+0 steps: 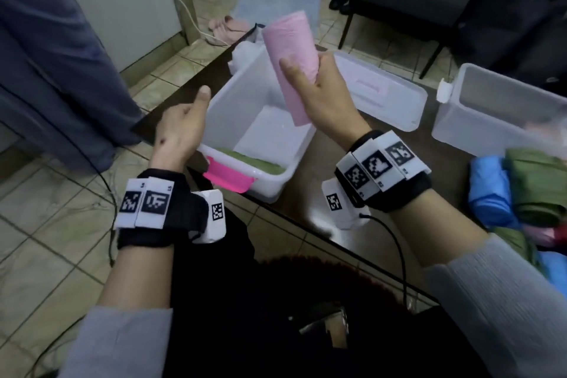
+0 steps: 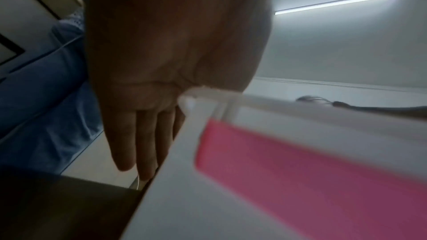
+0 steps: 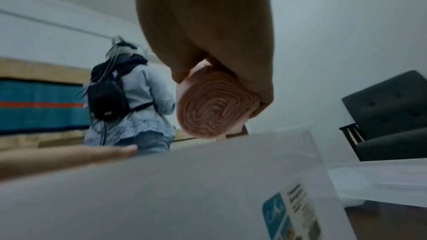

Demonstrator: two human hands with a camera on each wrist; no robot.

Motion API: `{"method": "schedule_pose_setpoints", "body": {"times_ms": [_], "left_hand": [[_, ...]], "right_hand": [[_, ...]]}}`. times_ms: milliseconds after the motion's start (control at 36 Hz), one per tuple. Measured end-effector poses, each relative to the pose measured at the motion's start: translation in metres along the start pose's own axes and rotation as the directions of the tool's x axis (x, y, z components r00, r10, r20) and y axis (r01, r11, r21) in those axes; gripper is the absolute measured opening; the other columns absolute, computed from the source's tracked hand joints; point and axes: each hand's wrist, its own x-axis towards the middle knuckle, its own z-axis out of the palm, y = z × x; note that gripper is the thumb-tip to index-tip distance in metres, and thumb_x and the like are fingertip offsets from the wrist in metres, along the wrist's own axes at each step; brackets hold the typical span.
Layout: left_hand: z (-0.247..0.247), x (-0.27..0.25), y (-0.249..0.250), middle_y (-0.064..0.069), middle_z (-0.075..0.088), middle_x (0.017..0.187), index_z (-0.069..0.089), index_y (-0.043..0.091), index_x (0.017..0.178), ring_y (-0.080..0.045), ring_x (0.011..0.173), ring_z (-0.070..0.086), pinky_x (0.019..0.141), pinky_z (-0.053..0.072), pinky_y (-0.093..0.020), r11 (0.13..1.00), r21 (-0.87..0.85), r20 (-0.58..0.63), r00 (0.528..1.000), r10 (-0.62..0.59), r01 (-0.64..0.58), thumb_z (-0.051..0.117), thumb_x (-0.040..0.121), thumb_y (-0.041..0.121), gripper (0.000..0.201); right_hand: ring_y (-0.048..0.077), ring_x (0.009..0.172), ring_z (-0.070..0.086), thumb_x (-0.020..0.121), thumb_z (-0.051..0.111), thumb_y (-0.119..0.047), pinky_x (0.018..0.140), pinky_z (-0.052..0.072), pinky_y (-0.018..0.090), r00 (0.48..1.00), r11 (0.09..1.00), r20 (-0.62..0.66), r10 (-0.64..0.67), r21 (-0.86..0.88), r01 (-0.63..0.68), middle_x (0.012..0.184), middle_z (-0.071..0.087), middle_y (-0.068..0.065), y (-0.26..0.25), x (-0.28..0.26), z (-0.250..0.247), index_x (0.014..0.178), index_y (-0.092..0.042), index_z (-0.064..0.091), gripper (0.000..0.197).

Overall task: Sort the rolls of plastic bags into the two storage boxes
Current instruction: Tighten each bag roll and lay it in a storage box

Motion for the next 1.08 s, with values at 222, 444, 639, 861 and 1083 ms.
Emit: {"method": "schedule_pose_setpoints", "body": {"times_ms": [222,444,639,861,1083], "left_hand": [[0.013,0.005,-0.015,-0.014,0.060,0.085,0.066,0.003,0.086,-0.030,0.082,0.055,0.066,0.036,-0.034,0.995,0.010,-0.016,0.995,0.100,-0.100,0.044,0.096,0.041,0.045],[0.015,-0.011,-0.028,-0.002,0.050,0.061,0.057,0.008,0.072,-0.019,0.062,0.041,0.049,0.029,-0.020,0.961,-0.014,-0.148,0.951,0.270,-0.275,0.042,0.098,0.041,0.044],[0.020,-0.018,-0.035,-0.009,0.058,0.070,0.067,0.013,0.084,-0.013,0.059,0.044,0.050,0.032,-0.015,0.931,-0.114,-0.215,0.924,0.317,-0.346,0.046,0.097,0.039,0.036],[0.021,-0.022,-0.033,-0.006,0.065,0.075,0.070,0.014,0.095,-0.017,0.068,0.053,0.056,0.035,-0.024,0.908,-0.138,-0.248,0.901,0.356,-0.396,0.047,0.097,0.039,0.033],[0.020,-0.021,-0.032,0.006,0.055,0.064,0.068,0.016,0.089,-0.007,0.058,0.047,0.052,0.034,-0.007,0.919,-0.152,-0.238,0.916,0.323,-0.364,0.047,0.097,0.038,0.032]], "right_hand": [[0.031,0.106,0.049,0.089,0.055,-0.050,0.082,0.040,0.037,0.977,0.836,0.208,0.056,-0.544,0.068,0.119,0.048,0.015,0.013,-0.004,0.026,0.120,-0.003,0.043,0.057],[0.034,0.116,0.051,0.087,0.059,-0.049,0.088,0.042,0.040,0.920,0.588,0.355,0.168,-0.785,0.196,0.129,0.047,0.016,0.011,-0.006,0.039,0.128,-0.003,0.040,0.065],[0.030,0.100,0.052,0.090,0.059,-0.043,0.073,0.033,0.028,0.823,0.649,0.474,0.314,-0.740,0.179,0.124,0.054,0.018,0.015,0.006,0.048,0.121,0.004,0.049,0.058],[0.027,0.096,0.050,0.093,0.046,-0.053,0.077,0.036,0.028,0.745,0.687,0.536,0.397,-0.712,0.146,0.119,0.058,0.016,0.019,0.004,0.045,0.118,0.000,0.055,0.059],[0.029,0.131,0.038,0.103,0.031,-0.036,0.102,0.030,0.030,0.765,0.771,0.547,0.339,-0.628,0.108,0.144,0.040,0.015,0.011,-0.001,0.044,0.144,-0.008,0.032,0.050]]}}
